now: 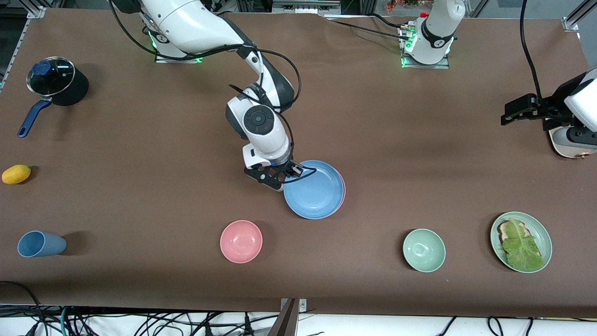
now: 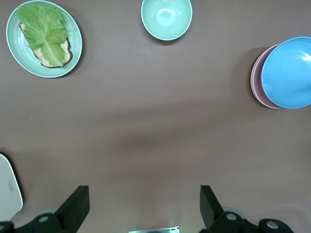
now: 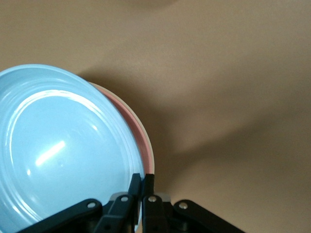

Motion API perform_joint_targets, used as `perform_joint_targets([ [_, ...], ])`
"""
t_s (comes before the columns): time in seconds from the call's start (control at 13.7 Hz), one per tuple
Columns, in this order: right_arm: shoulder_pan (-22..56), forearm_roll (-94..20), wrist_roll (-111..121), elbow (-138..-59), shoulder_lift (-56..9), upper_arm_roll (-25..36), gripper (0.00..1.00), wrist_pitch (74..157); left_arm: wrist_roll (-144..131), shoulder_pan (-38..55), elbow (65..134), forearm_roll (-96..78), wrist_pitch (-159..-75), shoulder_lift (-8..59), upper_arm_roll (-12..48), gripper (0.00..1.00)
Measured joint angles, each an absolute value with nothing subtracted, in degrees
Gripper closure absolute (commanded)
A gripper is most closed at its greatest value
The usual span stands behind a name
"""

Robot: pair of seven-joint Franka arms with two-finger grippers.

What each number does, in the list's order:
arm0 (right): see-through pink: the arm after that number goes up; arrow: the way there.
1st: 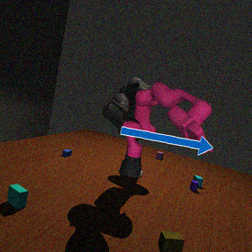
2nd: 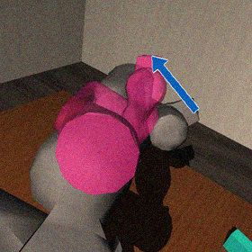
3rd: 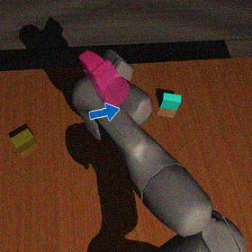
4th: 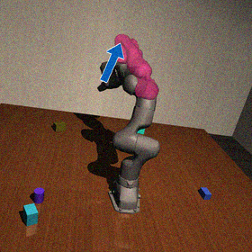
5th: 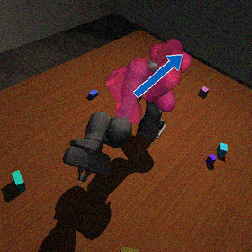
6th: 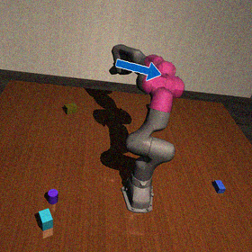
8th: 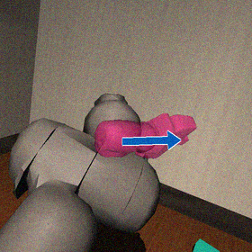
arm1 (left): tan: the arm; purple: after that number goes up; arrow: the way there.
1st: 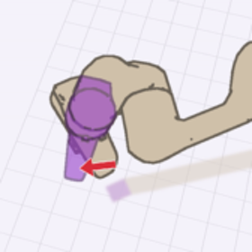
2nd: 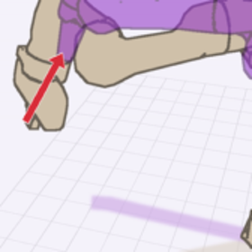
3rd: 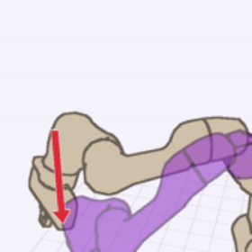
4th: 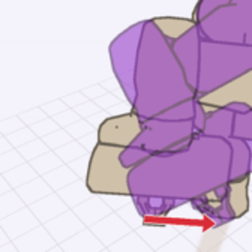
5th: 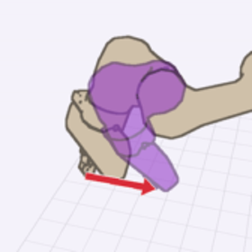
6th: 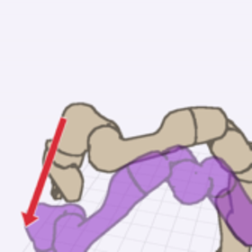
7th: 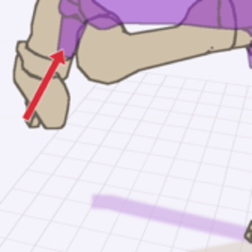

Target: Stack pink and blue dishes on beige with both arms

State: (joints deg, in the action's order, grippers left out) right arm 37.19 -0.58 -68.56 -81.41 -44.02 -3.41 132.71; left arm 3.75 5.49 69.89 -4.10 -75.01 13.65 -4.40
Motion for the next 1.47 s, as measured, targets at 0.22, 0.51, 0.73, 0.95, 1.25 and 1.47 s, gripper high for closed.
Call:
perform_joint_targets([
  [0.22, 38.04, 0.25, -70.77, -81.37, -45.34, -3.41, 1.00, 134.05, 3.77, 5.90, 70.12, -4.10, -75.01, 13.65, -4.36, 0.00],
  [0.51, 38.22, 0.28, -71.01, -81.13, -45.92, -3.13, 0.46, 134.42, 3.77, 5.70, 70.64, -4.10, -75.01, 13.99, -4.56, 0.00],
  [0.73, 38.21, 0.29, -71.01, -80.04, -45.91, -2.75, 0.29, 134.43, 3.77, 5.44, 70.76, -4.10, -75.01, 14.72, -4.57, 0.00],
  [0.95, 38.18, 0.54, -70.90, -79.01, -45.77, -1.63, 0.29, 133.95, 3.78, 5.44, 70.76, -4.10, -75.01, 15.01, -4.50, 0.00],
  [1.25, 37.82, 3.01, -66.81, -76.75, -44.62, -0.09, 0.10, 127.84, 3.78, 5.44, 70.76, -4.10, -75.01, 15.02, -4.49, 0.00],
  [1.47, 35.55, 3.02, -60.04, -75.29, -42.79, 0.42, 0.01, 124.07, 3.78, 5.44, 70.76, -4.10, -75.01, 15.01, -4.49, 0.00],
])
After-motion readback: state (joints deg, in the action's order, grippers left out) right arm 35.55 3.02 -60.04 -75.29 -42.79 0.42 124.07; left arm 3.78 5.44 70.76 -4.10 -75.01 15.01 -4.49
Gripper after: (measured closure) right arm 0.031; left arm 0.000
